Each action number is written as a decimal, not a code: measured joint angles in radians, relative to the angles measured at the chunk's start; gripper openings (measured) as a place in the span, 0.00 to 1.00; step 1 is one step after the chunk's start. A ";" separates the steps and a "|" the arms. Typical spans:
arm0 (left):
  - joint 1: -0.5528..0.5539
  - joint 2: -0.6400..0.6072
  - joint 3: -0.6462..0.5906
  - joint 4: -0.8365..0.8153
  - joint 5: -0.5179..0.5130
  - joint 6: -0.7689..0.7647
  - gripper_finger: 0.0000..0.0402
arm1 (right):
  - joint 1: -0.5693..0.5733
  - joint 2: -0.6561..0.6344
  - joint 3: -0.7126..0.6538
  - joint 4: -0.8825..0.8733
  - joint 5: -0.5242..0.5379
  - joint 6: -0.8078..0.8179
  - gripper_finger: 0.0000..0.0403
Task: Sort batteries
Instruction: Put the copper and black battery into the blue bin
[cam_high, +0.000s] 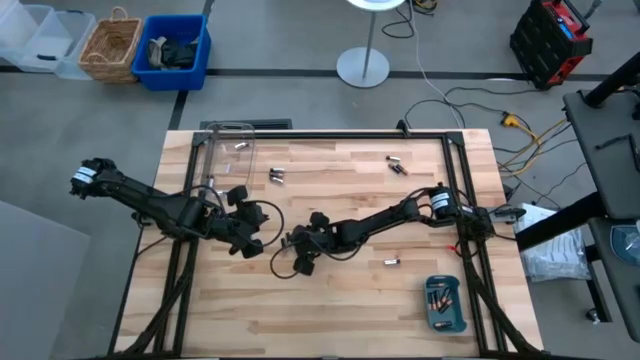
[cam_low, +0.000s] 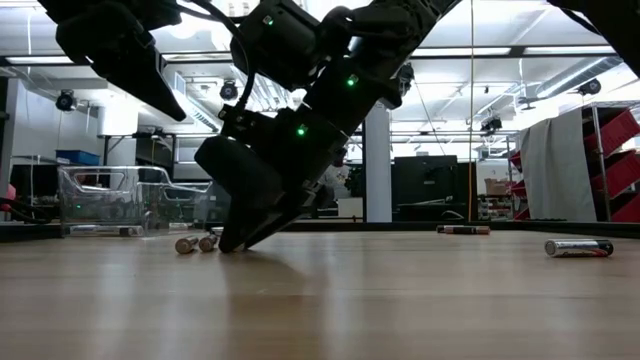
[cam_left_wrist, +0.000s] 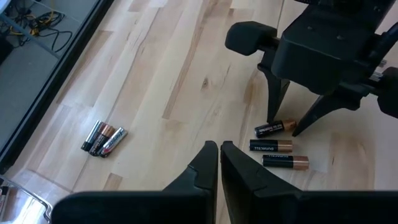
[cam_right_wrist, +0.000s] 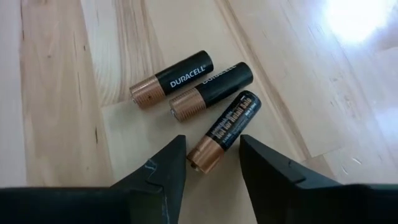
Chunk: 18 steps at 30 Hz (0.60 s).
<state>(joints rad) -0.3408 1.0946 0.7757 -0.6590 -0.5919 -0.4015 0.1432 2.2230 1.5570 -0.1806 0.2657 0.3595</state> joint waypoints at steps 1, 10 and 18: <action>0.000 0.000 0.000 0.000 0.000 0.000 0.00 | 0.000 0.000 0.000 0.000 0.000 0.000 0.33; 0.000 0.000 0.000 0.000 0.000 0.000 0.00 | -0.001 0.001 0.000 -0.001 0.001 0.008 0.23; 0.000 0.000 0.000 0.000 0.000 0.000 0.00 | -0.006 0.001 0.000 -0.004 0.000 0.007 0.13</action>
<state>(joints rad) -0.3408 1.0946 0.7757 -0.6594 -0.5919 -0.4015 0.1372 2.2238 1.5570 -0.1848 0.2657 0.3668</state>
